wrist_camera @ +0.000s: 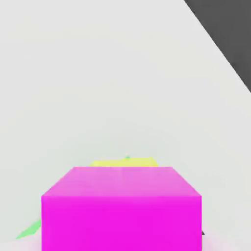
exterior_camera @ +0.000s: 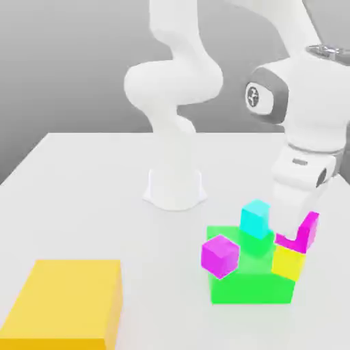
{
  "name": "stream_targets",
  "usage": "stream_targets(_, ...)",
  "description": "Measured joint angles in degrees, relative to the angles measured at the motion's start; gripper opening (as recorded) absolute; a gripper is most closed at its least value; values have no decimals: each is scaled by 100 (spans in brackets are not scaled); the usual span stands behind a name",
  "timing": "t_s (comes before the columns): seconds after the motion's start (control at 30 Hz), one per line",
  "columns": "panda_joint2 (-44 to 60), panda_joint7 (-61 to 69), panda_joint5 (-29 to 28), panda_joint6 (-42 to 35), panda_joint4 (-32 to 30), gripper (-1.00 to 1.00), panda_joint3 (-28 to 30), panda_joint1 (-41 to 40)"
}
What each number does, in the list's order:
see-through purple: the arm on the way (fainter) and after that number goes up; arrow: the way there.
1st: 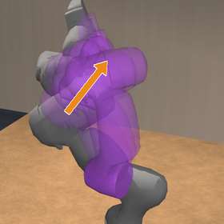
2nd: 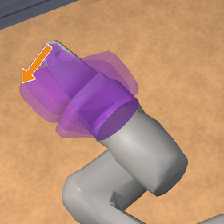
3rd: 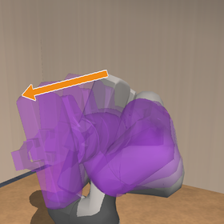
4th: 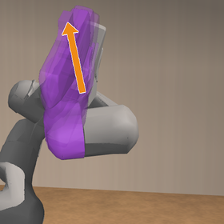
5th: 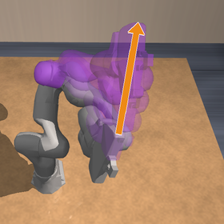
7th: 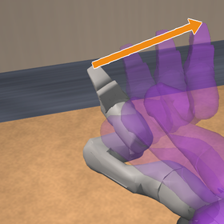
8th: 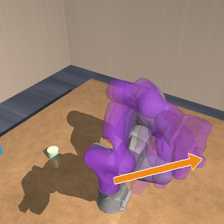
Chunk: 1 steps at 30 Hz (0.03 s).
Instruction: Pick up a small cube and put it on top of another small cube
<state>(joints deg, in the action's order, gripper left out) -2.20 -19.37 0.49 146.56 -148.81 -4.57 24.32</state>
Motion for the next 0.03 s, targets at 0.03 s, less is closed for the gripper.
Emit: stream_targets(0.03,0,0,0,0,0,100,0,0)
